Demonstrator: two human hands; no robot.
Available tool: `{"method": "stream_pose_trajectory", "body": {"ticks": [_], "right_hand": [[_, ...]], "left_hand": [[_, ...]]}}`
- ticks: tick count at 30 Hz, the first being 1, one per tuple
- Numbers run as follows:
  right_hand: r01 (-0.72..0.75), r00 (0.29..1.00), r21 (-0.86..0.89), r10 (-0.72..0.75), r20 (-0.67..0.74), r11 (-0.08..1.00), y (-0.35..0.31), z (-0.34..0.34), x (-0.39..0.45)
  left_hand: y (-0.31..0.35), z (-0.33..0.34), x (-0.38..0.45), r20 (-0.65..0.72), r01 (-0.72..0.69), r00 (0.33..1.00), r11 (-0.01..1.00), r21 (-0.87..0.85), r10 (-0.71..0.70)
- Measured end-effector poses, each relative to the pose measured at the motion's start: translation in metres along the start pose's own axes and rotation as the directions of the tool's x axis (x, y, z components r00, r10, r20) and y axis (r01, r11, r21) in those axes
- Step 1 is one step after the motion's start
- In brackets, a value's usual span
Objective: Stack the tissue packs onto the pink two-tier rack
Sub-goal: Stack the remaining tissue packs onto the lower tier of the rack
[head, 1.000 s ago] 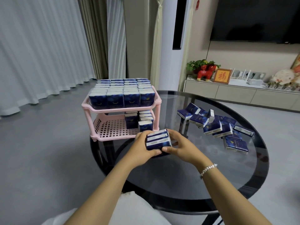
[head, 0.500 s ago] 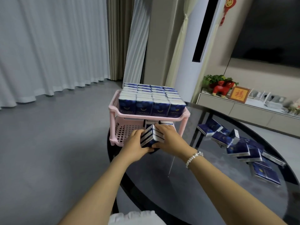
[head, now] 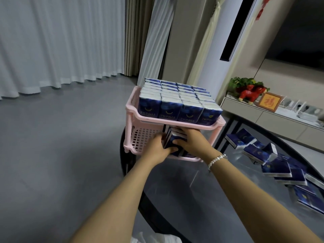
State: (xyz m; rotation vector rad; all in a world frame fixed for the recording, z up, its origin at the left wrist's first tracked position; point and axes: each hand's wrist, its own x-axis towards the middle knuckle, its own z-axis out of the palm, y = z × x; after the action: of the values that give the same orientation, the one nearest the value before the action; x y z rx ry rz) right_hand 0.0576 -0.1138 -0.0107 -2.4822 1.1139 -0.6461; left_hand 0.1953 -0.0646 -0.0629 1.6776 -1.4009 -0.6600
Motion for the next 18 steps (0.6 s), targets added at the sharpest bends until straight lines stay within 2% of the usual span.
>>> {"method": "stream_pose_trajectory", "body": {"ticks": [5, 9, 11, 14, 18], "right_hand": [[0.079, 0.997, -0.200, -0.079, 0.006, 0.977, 0.002, 0.003, -0.004], [0.060, 0.998, -0.388, -0.044, 0.051, 0.920, 0.011, 0.000, -0.006], [0.067, 0.995, -0.453, -0.029, 0.091, 0.889, 0.014, 0.000, -0.007], [0.066, 0.991, -0.482, -0.001, 0.133, 0.874, 0.013, 0.001, -0.010], [0.068, 0.995, -0.421, -0.029, 0.098, 0.905, 0.008, 0.000, -0.019]], "left_hand": [[-0.001, 0.008, 0.000, 0.004, 0.007, 1.000, 0.968, 0.253, -0.008], [-0.004, 0.008, 0.001, 0.033, -0.005, 0.999, 0.947, 0.321, -0.006], [-0.004, 0.009, 0.000, 0.067, -0.016, 0.998, 0.906, 0.423, -0.014], [0.000, 0.011, -0.004, 0.094, -0.031, 0.995, 0.844, 0.535, -0.024], [0.005, 0.008, -0.011, 0.119, -0.025, 0.992, 0.848, 0.529, -0.045]]}}
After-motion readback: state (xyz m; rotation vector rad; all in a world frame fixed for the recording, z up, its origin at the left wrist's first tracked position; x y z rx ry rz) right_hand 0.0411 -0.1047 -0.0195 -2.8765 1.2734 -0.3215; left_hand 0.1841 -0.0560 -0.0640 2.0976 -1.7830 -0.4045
